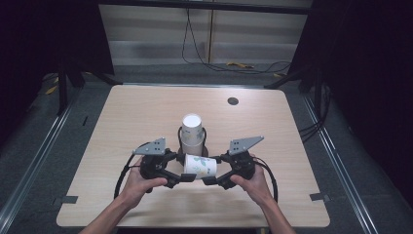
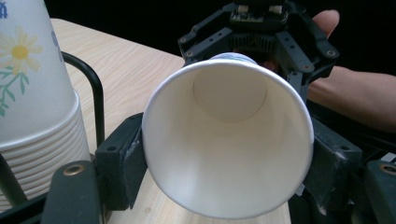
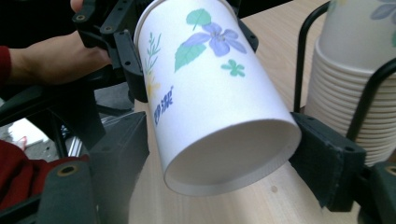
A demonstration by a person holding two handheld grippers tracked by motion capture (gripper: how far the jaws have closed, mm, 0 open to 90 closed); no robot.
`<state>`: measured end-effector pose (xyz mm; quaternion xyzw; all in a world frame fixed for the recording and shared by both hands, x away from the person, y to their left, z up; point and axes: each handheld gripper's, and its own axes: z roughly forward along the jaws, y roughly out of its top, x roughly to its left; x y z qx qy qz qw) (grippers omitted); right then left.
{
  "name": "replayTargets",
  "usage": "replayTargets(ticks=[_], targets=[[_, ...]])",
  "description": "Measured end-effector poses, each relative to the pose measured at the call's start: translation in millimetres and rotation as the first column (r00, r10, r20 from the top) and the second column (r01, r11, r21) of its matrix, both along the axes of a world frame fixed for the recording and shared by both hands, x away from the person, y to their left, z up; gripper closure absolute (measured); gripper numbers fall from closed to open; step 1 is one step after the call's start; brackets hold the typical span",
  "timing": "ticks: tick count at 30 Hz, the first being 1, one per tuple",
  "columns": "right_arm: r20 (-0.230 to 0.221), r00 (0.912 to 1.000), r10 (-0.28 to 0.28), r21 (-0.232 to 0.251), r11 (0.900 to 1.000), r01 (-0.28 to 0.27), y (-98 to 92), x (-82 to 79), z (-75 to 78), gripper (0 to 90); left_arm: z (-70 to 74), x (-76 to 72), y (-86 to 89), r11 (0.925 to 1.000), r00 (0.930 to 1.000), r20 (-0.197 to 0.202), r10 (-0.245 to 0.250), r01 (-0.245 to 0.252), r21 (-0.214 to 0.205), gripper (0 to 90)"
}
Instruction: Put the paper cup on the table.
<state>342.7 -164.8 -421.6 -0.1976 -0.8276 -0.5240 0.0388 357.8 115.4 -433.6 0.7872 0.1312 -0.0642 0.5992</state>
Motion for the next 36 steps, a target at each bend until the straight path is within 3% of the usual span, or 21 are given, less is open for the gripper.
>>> replayTargets(ticks=[9, 17, 23, 36], targets=[[0.000, 0.9986, -0.052, 0.018, 0.9985, 0.052, -8.7, 2.1, -0.2, 16.8, -2.7, 3.3, 2.5, 0.9992, 0.9997, -0.007, 0.022, -0.022, 0.034, 25.5], [0.005, 0.9971, -0.076, 0.017, 0.9970, 0.076, -9.2, 2.7, -0.6, 16.0, 0.0, 5.7, 10.3, 0.9977, 0.9983, -0.019, 0.055, -0.054, 0.042, 25.3], [0.013, 0.9928, -0.119, 0.005, 0.9929, 0.119, -12.3, 3.2, -0.6, 14.5, 1.1, 7.5, 13.5, 0.9968, 0.9978, -0.026, 0.062, -0.060, 0.052, 25.3], [0.013, 0.9879, -0.155, 0.017, 0.9879, 0.154, -20.0, 2.4, 0.5, 14.3, 2.3, 11.1, 22.3, 0.9962, 0.9959, -0.055, 0.072, -0.069, 0.054, 25.4]])
